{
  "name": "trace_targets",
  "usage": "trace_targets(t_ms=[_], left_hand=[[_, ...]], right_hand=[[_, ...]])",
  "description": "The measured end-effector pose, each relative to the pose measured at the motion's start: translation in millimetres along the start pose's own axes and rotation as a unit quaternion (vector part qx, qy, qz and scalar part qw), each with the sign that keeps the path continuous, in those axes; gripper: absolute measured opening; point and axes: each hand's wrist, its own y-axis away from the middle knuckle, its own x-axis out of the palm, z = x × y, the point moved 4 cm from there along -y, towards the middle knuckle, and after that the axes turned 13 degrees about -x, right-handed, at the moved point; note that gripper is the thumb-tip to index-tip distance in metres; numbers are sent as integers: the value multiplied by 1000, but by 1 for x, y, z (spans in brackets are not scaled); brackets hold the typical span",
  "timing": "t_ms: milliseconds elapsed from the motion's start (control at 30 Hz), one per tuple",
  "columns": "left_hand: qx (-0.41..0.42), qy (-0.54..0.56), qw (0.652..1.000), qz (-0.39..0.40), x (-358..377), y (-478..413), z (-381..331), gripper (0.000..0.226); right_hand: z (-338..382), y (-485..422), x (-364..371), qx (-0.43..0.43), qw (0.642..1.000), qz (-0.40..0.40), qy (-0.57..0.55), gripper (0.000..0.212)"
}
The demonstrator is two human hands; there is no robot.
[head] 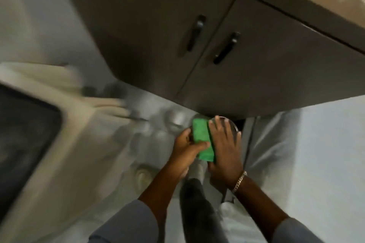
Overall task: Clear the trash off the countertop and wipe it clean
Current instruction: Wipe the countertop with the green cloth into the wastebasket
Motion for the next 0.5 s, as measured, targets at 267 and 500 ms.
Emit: trace_targets(t_ms=[267,500], left_hand=[[-30,-387,899,-204,16,-256,126,76],[-26,-352,910,-217,13,-281,131,88]], right_hand=[[-197,-4,137,127,965,-12,-230,80],[-206,14,126,118,926,-136,-332,66]])
